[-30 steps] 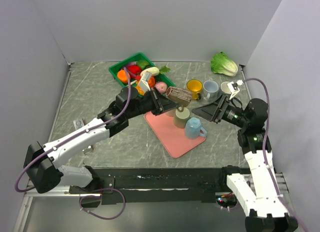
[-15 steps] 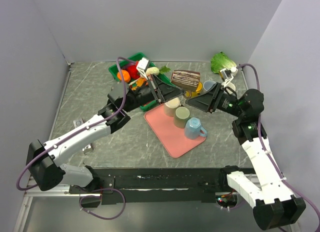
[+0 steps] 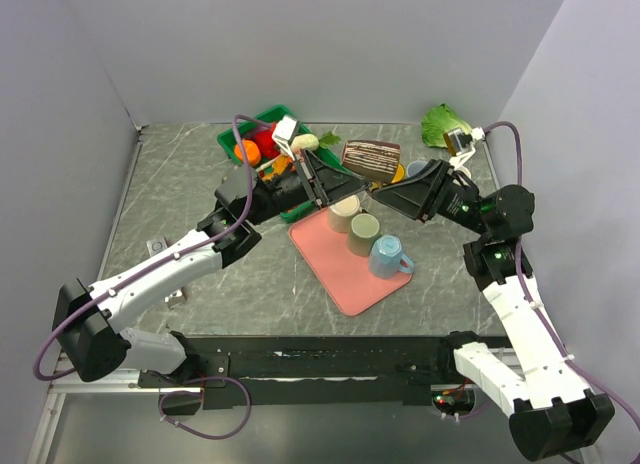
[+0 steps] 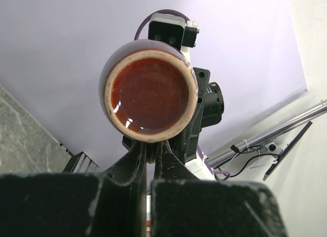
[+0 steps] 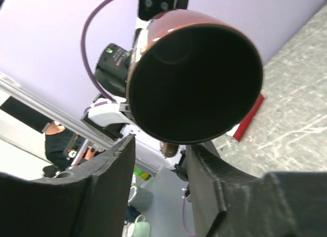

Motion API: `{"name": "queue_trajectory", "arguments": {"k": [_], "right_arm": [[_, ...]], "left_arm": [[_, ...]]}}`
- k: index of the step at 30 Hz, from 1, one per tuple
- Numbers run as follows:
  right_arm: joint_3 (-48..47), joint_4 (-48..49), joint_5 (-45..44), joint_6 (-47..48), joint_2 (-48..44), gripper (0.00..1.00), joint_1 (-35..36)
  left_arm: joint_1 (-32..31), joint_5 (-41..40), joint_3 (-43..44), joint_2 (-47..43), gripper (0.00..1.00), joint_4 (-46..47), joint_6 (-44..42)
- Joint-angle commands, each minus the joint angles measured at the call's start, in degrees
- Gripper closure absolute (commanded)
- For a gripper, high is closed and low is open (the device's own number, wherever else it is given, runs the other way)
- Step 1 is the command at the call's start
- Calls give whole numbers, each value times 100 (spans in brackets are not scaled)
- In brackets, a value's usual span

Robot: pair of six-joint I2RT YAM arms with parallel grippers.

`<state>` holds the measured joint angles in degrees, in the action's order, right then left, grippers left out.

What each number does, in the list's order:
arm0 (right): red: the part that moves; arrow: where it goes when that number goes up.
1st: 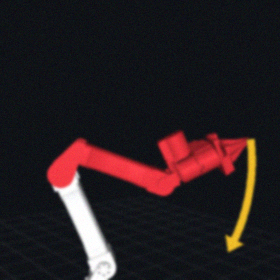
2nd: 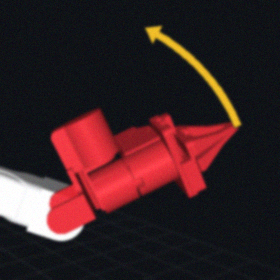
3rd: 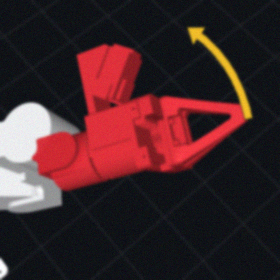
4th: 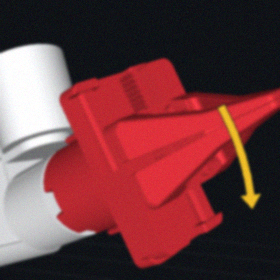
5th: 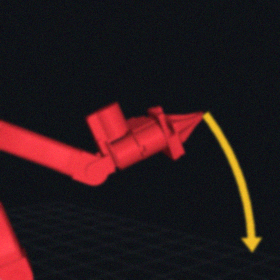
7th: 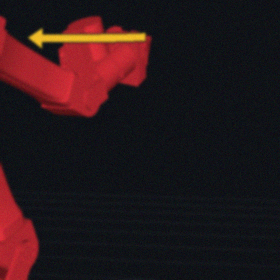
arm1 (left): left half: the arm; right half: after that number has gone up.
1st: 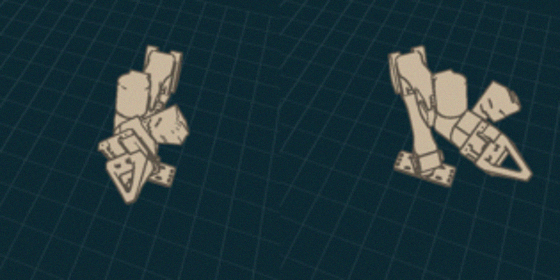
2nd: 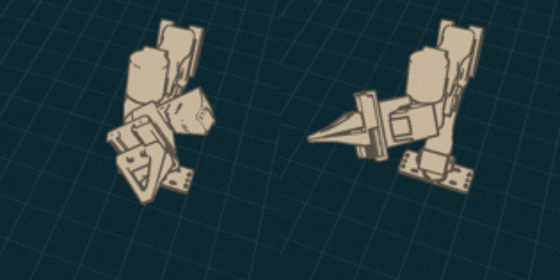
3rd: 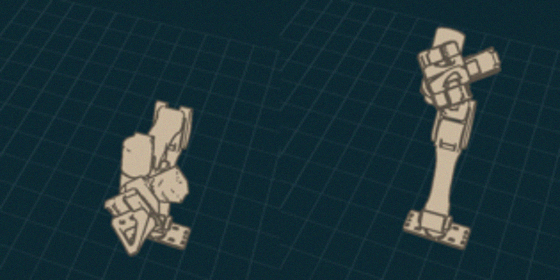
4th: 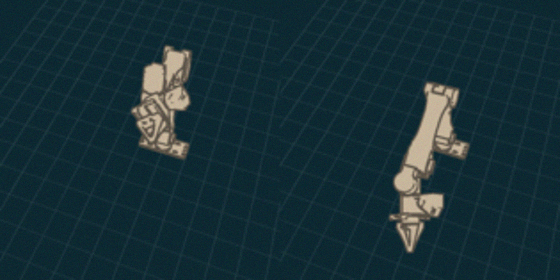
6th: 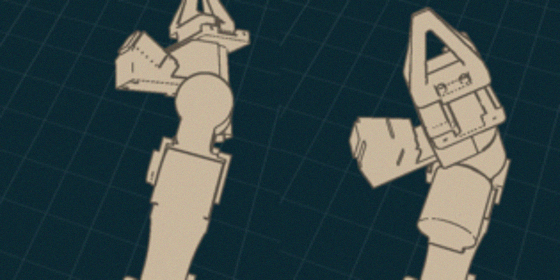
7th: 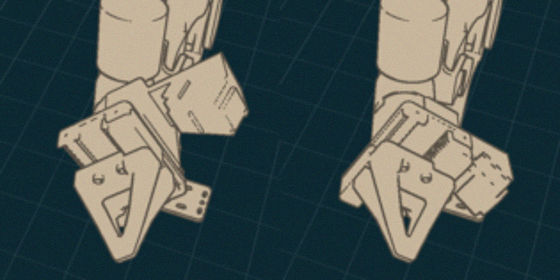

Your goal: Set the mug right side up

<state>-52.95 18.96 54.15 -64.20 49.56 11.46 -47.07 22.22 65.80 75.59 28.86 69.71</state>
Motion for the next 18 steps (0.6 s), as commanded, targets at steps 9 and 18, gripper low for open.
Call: {"name": "queue_trajectory", "arguments": {"k": [9,18], "right_arm": [[-216,161,-537,-13,45,73,400],[-58,363,-888,-242,-52,60,409]], "left_arm": [[-57,19,-102,-106,99,700,-45],[-127,-16,-296,-168,99,840,-80]]}}
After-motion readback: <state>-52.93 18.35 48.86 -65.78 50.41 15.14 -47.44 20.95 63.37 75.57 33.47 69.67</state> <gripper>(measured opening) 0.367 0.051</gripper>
